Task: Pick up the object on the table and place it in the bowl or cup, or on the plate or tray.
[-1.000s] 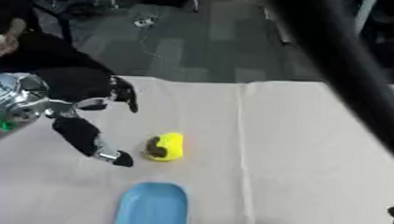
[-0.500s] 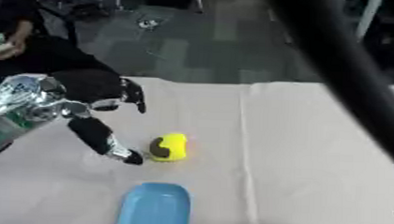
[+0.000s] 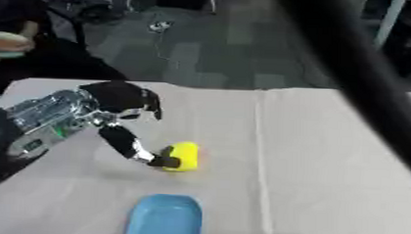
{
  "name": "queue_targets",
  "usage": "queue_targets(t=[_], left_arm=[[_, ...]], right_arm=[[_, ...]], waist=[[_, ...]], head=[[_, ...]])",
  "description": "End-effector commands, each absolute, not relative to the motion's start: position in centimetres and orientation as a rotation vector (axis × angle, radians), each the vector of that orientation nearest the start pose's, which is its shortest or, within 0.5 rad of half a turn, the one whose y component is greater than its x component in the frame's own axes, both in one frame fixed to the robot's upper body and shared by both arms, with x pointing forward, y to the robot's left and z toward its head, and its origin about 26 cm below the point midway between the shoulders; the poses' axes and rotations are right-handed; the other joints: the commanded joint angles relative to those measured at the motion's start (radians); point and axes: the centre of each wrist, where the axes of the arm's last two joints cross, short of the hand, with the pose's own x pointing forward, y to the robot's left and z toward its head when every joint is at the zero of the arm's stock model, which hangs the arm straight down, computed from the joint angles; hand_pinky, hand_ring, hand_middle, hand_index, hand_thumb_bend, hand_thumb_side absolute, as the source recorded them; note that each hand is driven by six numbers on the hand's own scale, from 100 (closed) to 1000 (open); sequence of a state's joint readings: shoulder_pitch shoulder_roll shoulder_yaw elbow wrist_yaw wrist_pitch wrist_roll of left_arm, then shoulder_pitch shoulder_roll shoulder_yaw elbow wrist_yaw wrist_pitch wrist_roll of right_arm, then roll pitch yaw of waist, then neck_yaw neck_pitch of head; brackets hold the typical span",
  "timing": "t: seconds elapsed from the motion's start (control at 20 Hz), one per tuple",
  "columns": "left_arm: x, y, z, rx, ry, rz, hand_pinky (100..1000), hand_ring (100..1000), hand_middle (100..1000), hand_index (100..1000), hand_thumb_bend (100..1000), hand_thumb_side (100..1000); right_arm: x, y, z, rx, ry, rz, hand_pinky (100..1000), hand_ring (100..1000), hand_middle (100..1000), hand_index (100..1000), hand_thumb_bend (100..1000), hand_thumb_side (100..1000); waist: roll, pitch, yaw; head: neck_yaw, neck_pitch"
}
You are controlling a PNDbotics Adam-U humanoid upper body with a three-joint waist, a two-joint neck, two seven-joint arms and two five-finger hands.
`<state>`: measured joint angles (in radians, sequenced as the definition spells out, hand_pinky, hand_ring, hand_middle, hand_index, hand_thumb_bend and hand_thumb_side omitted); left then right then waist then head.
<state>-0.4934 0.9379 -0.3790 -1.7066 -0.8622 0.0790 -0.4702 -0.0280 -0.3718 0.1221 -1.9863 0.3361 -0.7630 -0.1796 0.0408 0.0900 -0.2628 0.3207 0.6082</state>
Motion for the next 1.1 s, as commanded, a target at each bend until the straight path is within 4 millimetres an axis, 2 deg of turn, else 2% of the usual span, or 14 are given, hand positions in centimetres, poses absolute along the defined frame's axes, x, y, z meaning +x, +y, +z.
queue_targets(t=[0.05,0.7,1.1], left_arm=[[34.7,31.7,21.6,1.234,-1.107,-1.777,713,792,784,824,611,877],[36.2,31.9,19.8,1.229,-1.042,-1.805,723,803,784,822,613,873],[36.7,31.8,19.5,1.260,-1.036,-1.808,729,810,785,820,614,879]], right_arm=[[26.6,-26.7,12.7,0.281,3.299,-0.868,356,525,581,368,100,1000],[26.8,-27.2,13.3,0.265,3.297,-0.891,359,529,583,363,100,1000],[26.9,-27.3,13.5,0.256,3.291,-0.901,361,531,583,355,100,1000]], waist=[[0.001,-0.006,-0.004],[0.004,-0.003,-0.017],[0.005,-0.002,-0.021]], head=[[0.018,-0.018],[0.030,-0.020],[0.033,-0.026]])
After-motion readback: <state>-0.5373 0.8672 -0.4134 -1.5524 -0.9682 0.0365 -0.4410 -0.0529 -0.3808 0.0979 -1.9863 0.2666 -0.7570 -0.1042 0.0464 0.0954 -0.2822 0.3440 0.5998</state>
